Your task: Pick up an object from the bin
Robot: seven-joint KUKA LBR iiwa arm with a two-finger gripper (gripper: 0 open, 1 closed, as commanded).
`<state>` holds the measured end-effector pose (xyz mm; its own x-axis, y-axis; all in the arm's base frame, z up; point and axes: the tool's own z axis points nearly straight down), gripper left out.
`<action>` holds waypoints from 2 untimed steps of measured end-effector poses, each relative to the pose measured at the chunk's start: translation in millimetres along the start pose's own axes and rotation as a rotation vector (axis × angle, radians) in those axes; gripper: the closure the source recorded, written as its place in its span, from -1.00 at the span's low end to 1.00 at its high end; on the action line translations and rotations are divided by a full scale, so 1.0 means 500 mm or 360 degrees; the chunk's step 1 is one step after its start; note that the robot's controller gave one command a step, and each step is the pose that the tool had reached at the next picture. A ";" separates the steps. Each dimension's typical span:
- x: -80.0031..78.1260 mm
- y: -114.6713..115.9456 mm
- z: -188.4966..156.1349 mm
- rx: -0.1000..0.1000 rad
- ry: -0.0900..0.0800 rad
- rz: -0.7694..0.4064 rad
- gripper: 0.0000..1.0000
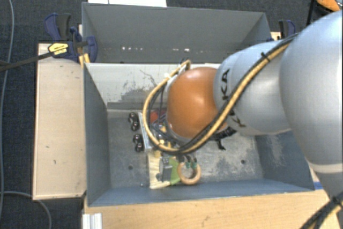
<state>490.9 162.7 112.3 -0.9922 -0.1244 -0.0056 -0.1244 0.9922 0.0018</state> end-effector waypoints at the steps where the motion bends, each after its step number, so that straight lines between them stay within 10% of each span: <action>1: 0.015 -0.044 0.005 -0.0001 0.0008 0.0089 -1.00; 2: -0.018 -0.106 -0.070 -0.0001 -0.0002 0.0090 -1.00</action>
Offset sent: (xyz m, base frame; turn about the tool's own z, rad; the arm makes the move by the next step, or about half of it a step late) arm 0.0166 -0.0542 0.0364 0.0561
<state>506.1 111.0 147.1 -0.9977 -0.0680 -0.0069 -0.0681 0.9977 0.0029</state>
